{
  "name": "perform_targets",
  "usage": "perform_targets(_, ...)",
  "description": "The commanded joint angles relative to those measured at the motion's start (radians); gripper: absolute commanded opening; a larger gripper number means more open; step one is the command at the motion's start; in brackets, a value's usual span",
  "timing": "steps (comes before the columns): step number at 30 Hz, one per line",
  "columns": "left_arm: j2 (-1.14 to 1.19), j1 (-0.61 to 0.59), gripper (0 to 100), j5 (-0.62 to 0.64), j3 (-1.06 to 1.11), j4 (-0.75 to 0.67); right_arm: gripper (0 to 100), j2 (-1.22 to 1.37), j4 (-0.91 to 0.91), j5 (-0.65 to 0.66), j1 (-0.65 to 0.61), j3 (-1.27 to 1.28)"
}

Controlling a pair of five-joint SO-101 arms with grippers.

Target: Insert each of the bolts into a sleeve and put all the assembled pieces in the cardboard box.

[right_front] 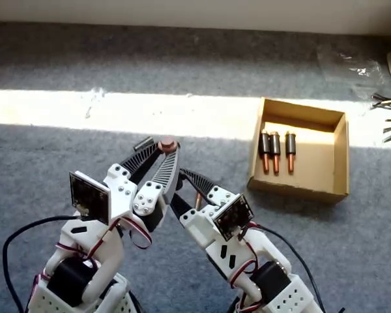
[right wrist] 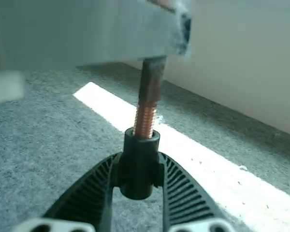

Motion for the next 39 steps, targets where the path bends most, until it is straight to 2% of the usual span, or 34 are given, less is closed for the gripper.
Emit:
perform_targets(1,-0.015,0.002,1,-0.002,0.012,0.064,0.4,-0.01,-0.004,0.009,-0.001,0.113)
perform_targets(6,-0.021,0.002,1,-0.002,0.091,0.063,0.4,-0.01,-0.004,0.009,-0.001,0.113)
perform_targets(16,-0.021,0.002,1,-0.009,0.088,0.061,0.4,-0.01,-0.004,0.009,0.001,0.113)
perform_targets(24,-0.021,0.001,20,-0.008,0.091,0.048,0.4,-0.01,-0.004,0.009,0.001,0.113)
perform_targets(34,-0.021,-0.004,21,-0.009,0.087,0.029,0.4,-0.01,-0.001,0.009,0.001,0.113)
perform_targets(39,-0.021,-0.088,21,-0.009,0.067,0.014,0.4,-0.01,-0.001,0.009,0.001,0.113)
